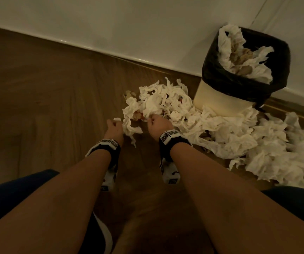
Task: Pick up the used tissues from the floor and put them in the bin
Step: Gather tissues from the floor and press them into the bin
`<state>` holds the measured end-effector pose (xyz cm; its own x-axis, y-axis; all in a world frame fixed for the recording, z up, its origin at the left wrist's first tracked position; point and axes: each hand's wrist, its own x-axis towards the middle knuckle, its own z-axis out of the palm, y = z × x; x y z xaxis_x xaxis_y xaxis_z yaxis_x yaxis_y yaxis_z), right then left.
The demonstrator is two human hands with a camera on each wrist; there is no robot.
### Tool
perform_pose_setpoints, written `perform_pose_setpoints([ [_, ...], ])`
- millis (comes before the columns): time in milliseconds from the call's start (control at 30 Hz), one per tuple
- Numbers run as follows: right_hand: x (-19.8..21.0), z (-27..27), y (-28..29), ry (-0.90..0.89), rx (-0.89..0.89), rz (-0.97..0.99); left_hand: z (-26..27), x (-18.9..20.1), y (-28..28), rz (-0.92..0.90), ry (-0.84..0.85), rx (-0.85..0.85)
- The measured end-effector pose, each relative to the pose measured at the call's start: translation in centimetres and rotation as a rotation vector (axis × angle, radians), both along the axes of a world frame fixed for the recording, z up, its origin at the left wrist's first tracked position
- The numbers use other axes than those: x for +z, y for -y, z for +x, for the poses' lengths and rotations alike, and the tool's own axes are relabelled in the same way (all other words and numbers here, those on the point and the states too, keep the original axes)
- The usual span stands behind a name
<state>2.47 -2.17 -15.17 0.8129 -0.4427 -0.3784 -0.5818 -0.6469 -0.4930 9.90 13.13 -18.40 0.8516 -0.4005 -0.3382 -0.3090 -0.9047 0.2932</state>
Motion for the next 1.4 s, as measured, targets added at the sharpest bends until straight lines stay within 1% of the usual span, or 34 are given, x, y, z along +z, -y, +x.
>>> perform_pose_setpoints([
  [67,0.3,0.1,0.1,-0.032,-0.006,0.004,-0.1,0.3,0.1,-0.018,-0.069,0.038],
  [133,0.9,0.6,0.3,-0.06,-0.021,0.07,0.2,0.7,0.6,-0.082,-0.144,0.084],
  [200,2.4,-0.2,0.3,-0.054,-0.061,0.211,-0.8,2.3,0.8,-0.191,-0.149,0.127],
  [267,2.5,-0.2,0.4,-0.044,-0.129,0.395,-1.0,2.6,1.2,-0.274,-0.191,0.208],
  [300,2.5,-0.3,0.4,-0.038,-0.16,0.443,-1.1,2.5,1.3,-0.309,-0.228,0.248],
  [400,2.9,-0.9,0.4,-0.024,-0.217,0.474,-1.5,3.0,1.7,-0.41,-0.367,0.367],
  [533,5.3,-1.4,1.4,-0.006,-0.19,0.398,-1.7,4.4,2.3,-0.517,-0.467,0.475],
  [600,6.6,-1.8,1.9,0.006,-0.159,0.388,-1.8,5.2,2.6,-0.512,-0.457,0.464],
  [667,7.9,-2.4,2.4,0.039,-0.204,0.444,-1.8,6.1,2.6,-0.486,-0.385,0.462],
  [767,10.2,-3.2,2.8,0.071,-0.333,0.609,-2.0,7.5,2.8,-0.603,-0.351,0.54],
  [833,12.0,-3.8,2.8,0.073,-0.377,0.689,-2.2,8.6,3.2,-0.675,-0.334,0.583],
  [900,13.9,-4.3,2.8,0.104,-0.403,0.785,-2.6,10.2,3.8,-0.803,-0.338,0.609],
  [967,15.6,-4.9,2.9,0.173,-0.42,0.872,-2.9,11.7,4.3,-0.888,-0.359,0.601],
  [1067,18.0,-6.3,3.0,0.276,-0.509,0.955,-4.0,14.2,5.1,-1.06,-0.442,0.606],
  [1133,20.0,-7.6,3.2,0.313,-0.54,0.953,-5.1,16.3,5.6,-1.133,-0.492,0.637],
  [1167,20.8,-8.3,3.3,0.326,-0.545,0.937,-5.7,17.5,5.8,-1.139,-0.503,0.642],
  [1233,22.4,-9.9,3.5,0.358,-0.553,0.911,-6.4,19.6,6.3,-1.116,-0.509,0.6],
  [1300,23.8,-11.5,3.9,0.396,-0.561,0.883,-7.1,21.8,7.0,-1.085,-0.528,0.539],
  [1400,26.1,-14.2,4.3,0.476,-0.593,0.842,-9.1,25.2,8.2,-1.019,-0.583,0.401],
])
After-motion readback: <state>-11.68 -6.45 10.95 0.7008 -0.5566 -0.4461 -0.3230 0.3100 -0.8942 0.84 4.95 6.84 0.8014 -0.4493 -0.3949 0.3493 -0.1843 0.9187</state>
